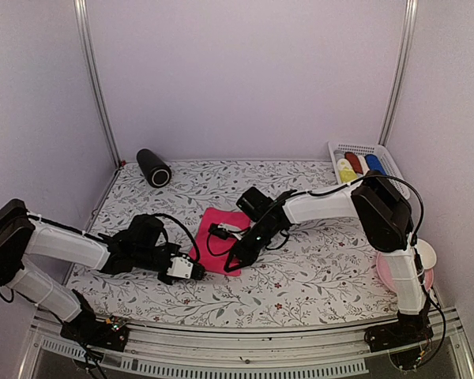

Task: Roll the towels
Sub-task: Roll the towel at the center of the board.

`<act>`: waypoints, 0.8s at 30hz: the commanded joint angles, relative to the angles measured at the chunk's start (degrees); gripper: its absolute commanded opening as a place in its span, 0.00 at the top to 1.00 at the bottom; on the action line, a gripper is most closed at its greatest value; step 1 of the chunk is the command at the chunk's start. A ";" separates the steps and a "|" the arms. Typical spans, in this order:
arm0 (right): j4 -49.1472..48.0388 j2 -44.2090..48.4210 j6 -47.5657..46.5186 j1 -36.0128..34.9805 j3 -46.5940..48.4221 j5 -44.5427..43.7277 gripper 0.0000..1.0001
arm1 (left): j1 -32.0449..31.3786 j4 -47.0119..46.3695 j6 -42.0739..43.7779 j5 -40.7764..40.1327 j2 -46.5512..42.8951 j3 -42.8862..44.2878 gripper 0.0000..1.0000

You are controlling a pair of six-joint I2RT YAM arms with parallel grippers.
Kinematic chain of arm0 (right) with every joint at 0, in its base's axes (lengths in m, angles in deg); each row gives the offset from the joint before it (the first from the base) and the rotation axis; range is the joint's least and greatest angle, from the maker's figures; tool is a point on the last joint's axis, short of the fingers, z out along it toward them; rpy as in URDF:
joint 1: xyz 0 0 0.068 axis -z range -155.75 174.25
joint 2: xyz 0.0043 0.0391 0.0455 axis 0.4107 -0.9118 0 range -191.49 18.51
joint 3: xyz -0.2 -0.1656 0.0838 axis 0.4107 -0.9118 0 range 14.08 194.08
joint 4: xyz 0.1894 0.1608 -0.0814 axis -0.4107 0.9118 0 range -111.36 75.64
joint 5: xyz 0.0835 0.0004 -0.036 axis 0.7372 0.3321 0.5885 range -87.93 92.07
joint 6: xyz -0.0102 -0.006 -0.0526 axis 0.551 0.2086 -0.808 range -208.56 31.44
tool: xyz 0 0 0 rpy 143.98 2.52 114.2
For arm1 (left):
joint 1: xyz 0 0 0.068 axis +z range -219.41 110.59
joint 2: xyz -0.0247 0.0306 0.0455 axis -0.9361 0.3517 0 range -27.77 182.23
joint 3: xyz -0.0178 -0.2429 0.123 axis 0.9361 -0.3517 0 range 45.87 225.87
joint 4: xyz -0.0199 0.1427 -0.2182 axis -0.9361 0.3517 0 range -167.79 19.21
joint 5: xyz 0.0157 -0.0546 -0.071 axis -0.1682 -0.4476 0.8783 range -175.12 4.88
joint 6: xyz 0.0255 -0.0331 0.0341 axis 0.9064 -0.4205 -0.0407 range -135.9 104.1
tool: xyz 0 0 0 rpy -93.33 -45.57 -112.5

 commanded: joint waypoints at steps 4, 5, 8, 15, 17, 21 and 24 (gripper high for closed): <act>3.25 -2.38 -0.37 0.68 0.47 -2.13 0.92 | -0.61 -5.92 -0.22 -2.59 1.98 -0.31 0.78; 3.31 -2.43 -0.44 0.68 0.55 -2.13 0.92 | -0.60 -6.03 -0.23 -2.87 2.20 -0.22 0.78; 3.52 -2.77 -0.65 0.73 0.89 -2.04 0.92 | -0.64 -6.39 -0.01 -3.38 2.95 -0.32 0.77; 3.93 -3.35 -0.92 1.27 1.63 -1.96 0.92 | -0.64 -5.73 1.12 -6.59 6.33 0.04 0.76; 4.12 -3.43 -1.00 1.51 1.82 -1.89 0.92 | -0.61 -5.97 1.00 -7.43 6.97 0.04 0.74; 4.54 -3.45 -1.18 1.81 2.33 -1.64 0.88 | -0.62 -7.56 0.42 -9.34 8.92 0.27 0.70; 5.01 -3.73 -1.42 1.91 2.85 -1.71 0.87 | -0.79 -9.26 0.10 -11.03 10.21 0.26 0.69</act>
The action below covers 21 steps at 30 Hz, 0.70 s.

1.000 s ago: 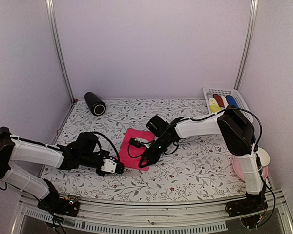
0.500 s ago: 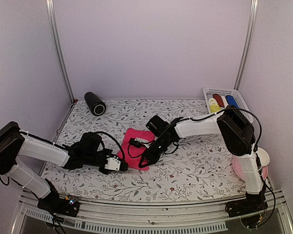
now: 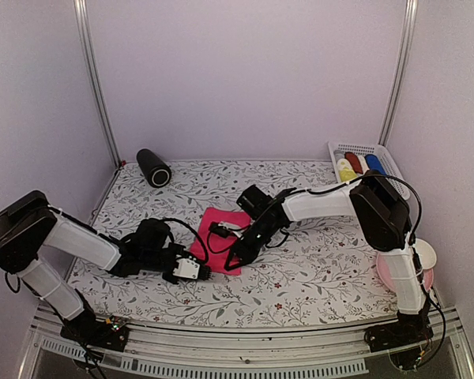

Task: Roll the towels
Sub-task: Roll the towel at the center of the board.

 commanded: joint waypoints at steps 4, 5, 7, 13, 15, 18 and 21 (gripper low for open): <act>3.54 -3.02 -0.92 1.36 1.46 -2.65 0.86 | -0.67 -1.53 -1.51 -5.55 3.41 0.98 0.67; 3.56 -3.07 -0.97 1.41 1.51 -2.54 0.86 | -0.88 -1.30 -1.56 -5.96 3.80 1.19 0.67; 3.54 -3.11 -1.01 1.70 1.59 -2.45 0.84 | -1.08 -0.77 -1.40 -6.62 4.52 1.56 0.66; 3.65 -3.07 -1.18 2.85 2.07 -1.34 0.79 | -1.58 0.85 -1.58 -8.67 6.87 2.88 0.66; 3.72 -2.94 -1.11 3.12 2.48 -1.36 0.75 | -2.02 1.43 -1.24 -9.81 7.82 3.10 0.68; 3.86 -2.24 -1.27 3.54 3.21 -1.36 0.69 | -2.63 2.97 -1.25 -11.39 9.16 3.93 0.75; 3.91 -0.70 -1.52 4.08 3.58 -2.06 0.62 | -2.75 5.11 -1.90 -11.40 9.53 4.88 0.88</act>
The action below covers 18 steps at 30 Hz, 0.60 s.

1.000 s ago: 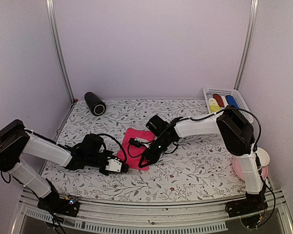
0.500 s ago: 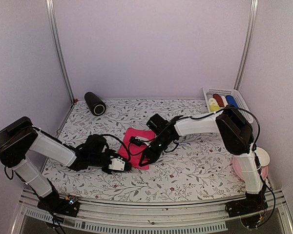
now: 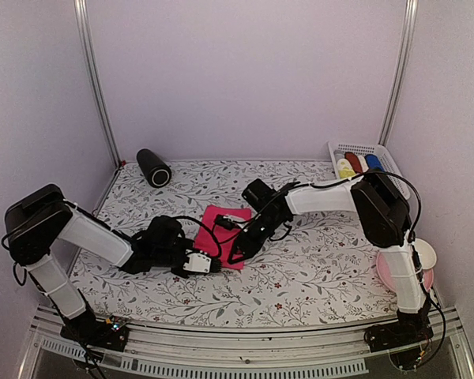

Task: Roll the towels
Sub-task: Roll the towel at the center of the board.

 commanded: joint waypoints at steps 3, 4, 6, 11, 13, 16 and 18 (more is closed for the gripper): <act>1.09 3.12 -1.35 2.19 0.20 -3.97 0.57 | -0.64 10.73 -1.48 -2.77 2.91 0.93 0.89; 0.81 4.23 -1.37 2.39 -0.41 -4.71 0.55 | -0.68 11.59 -1.81 -2.68 3.04 1.34 0.89; 0.33 6.43 -1.70 2.74 -1.77 -6.57 0.51 | -0.68 13.95 -2.67 -1.81 3.13 2.45 0.90; -5.10 14.61 -2.72 2.90 -9.21 -13.72 0.41 | -0.51 21.42 -5.40 1.64 2.92 6.61 0.89; -9.67 18.91 -3.27 2.79 -15.55 -17.17 0.37 | -0.28 24.61 -6.42 3.09 2.87 8.74 0.90; -21.47 27.85 -5.02 2.32 -27.05 -19.65 0.30 | 0.49 29.74 -7.53 5.94 3.37 12.08 0.89; -30.09 33.13 -5.97 1.75 -35.18 -20.19 0.27 | 1.12 33.43 -8.21 7.94 4.01 14.67 0.89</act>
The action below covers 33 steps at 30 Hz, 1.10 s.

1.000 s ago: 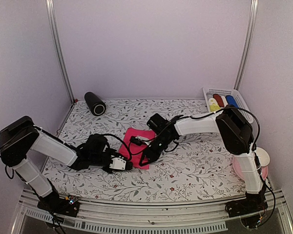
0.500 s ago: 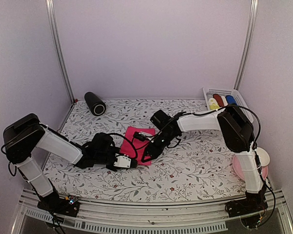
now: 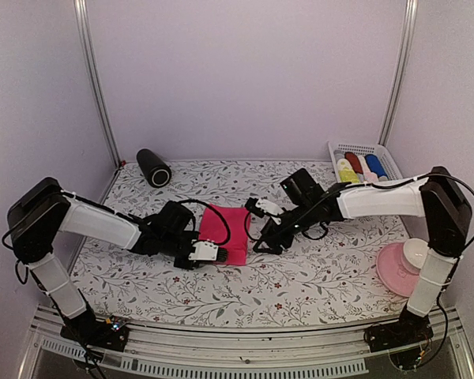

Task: Roll the towels
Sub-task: Roll the towel at the center of the board.

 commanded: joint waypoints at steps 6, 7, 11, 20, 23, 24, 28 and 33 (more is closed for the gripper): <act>-33.21 17.04 -11.44 -8.61 -24.65 -12.99 0.23 | 2.77 24.39 -4.01 10.87 6.03 10.71 0.89; -34.31 16.84 -13.85 -10.21 -25.16 -15.46 0.23 | 3.03 26.07 -4.18 11.40 6.62 11.66 0.89; -35.09 12.35 -19.46 -15.58 -22.68 -22.23 0.23 | 4.39 30.73 -4.81 13.75 9.47 15.69 0.88; -33.54 -1.84 -25.99 -19.07 -13.15 -30.50 0.29 | 6.70 37.97 -4.70 16.32 14.29 21.84 0.87; -33.56 -4.62 -26.67 -19.15 -10.93 -32.92 0.33 | 7.28 39.91 -4.30 17.43 15.21 23.44 0.87; -33.61 -5.35 -27.10 -19.24 -10.61 -33.19 0.34 | 7.40 40.42 -4.28 17.65 16.23 23.96 0.86; -33.59 -7.23 -28.50 -19.85 -9.53 -34.43 0.40 | 7.77 41.84 -4.21 18.21 18.70 25.45 0.87; -32.40 -9.20 -29.15 -20.04 -8.49 -35.54 0.45 | 8.05 43.01 -4.02 19.01 19.49 26.56 0.86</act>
